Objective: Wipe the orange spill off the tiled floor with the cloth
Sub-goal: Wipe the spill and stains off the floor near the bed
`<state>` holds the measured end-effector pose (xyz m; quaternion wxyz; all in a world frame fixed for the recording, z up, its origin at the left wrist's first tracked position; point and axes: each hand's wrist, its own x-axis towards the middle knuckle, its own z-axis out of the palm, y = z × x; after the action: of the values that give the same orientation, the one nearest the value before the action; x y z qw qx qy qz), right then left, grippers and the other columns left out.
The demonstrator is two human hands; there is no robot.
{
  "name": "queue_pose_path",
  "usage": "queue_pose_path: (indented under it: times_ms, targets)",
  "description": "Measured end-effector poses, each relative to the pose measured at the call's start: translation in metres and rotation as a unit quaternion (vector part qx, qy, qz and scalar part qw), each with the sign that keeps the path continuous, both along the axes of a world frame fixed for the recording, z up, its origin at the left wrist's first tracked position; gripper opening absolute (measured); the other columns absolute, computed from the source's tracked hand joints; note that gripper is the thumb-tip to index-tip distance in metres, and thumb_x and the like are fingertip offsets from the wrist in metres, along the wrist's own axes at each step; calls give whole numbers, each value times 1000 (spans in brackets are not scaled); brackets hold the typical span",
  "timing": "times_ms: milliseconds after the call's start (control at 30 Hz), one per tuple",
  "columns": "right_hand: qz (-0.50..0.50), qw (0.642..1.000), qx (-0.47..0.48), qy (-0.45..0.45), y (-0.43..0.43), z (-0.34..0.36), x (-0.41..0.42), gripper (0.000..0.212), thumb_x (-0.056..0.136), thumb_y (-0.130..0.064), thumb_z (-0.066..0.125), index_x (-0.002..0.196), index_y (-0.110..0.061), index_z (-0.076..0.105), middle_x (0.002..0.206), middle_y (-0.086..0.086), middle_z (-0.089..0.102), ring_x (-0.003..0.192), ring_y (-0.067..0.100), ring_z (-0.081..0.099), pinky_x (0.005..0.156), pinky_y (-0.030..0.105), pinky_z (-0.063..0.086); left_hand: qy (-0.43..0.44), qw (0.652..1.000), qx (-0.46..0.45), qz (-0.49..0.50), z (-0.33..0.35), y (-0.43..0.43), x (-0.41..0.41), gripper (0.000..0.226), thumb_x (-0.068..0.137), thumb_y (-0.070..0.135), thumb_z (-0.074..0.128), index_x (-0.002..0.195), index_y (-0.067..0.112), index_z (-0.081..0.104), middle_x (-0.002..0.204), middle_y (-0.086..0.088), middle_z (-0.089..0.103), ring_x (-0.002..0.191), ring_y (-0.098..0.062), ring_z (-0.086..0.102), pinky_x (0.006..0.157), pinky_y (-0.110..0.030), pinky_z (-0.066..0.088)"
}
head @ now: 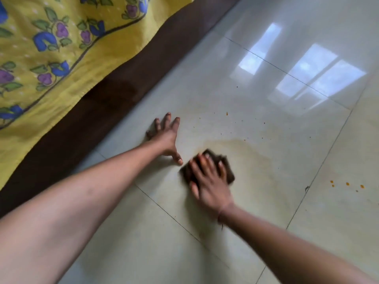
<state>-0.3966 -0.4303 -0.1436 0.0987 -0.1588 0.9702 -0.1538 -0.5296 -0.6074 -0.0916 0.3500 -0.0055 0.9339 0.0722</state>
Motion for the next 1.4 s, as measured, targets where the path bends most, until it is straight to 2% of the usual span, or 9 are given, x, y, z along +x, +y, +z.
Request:
queue_pose_path:
  times_ms: [200, 367, 500, 667, 767, 1000, 1167, 1300, 1400]
  targets:
    - [53, 998, 27, 13, -2, 4, 109, 58, 91, -45, 43, 145, -26, 42, 157, 5, 29, 144, 20, 29, 113, 46, 19, 4, 1000, 17, 5, 1, -2, 4, 148, 46, 43, 93, 152, 32, -11, 157, 6, -27, 144, -33, -21, 110, -67, 12]
    - [-128, 991, 31, -14, -36, 1, 82, 61, 90, -45, 38, 147, -26, 38, 157, 6, 29, 146, 20, 23, 113, 48, 18, 16, 999, 33, 15, -4, -4, 4, 147, 47, 40, 93, 152, 32, -9, 158, 6, -25, 145, -31, -20, 111, -66, 11]
    - [39, 998, 41, 7, -7, 2, 122, 58, 92, -46, 41, 146, -26, 40, 158, 4, 25, 145, 20, 26, 114, 45, 17, 42, 998, 48, 26, -3, -6, 8, 140, 50, 41, 92, 153, 31, -3, 160, 5, -20, 146, -29, -16, 114, -60, 8]
    - [-144, 989, 36, 9, -33, 2, 76, 62, 88, -43, 40, 147, -24, 40, 156, 7, 31, 145, 22, 26, 113, 48, 18, 118, 988, 94, -20, -15, -13, 45, 88, 79, 41, 73, 151, 27, 24, 162, 1, 2, 148, -27, 3, 117, -52, 12]
    - [9, 1000, 14, 25, -37, 6, 143, 61, 89, -43, 47, 147, -24, 39, 157, 6, 27, 146, 21, 24, 112, 49, 23, 138, 985, 86, -50, -24, -15, 67, 66, 96, 41, 51, 152, 31, 19, 162, 5, 0, 148, -23, -1, 118, -52, 5]
    - [-102, 994, 34, 27, -29, -1, 66, 60, 89, -43, 39, 146, -23, 42, 155, 8, 33, 145, 23, 27, 113, 49, 19, 148, 985, 55, -70, -33, -12, 77, 59, 102, 38, 34, 154, 28, 8, 162, 3, -7, 148, -24, -8, 117, -52, -1]
    - [118, 991, 7, 57, 3, -7, 109, 59, 90, -44, 44, 145, -25, 42, 156, 6, 32, 145, 21, 26, 113, 49, 22, 184, 980, 39, -62, -40, -9, 88, 56, 103, 38, 28, 154, 27, 7, 162, 2, -5, 148, -23, -7, 117, -50, -2]
    - [-97, 993, 42, 48, -10, -7, 28, 61, 87, -44, 39, 144, -22, 44, 154, 9, 35, 143, 23, 27, 112, 49, 20, 200, 977, 51, -60, -42, -11, 86, 56, 102, 38, 33, 153, 27, 14, 162, 1, 1, 148, -24, -1, 116, -50, 3]
    - [-11, 998, 23, 55, -33, -4, 55, 61, 89, -43, 41, 146, -22, 40, 156, 8, 31, 146, 23, 23, 114, 49, 19, 252, 963, 74, -67, -42, -24, 78, 59, 98, 40, 45, 151, 22, 26, 160, -3, 15, 147, -26, 13, 115, -46, 9]
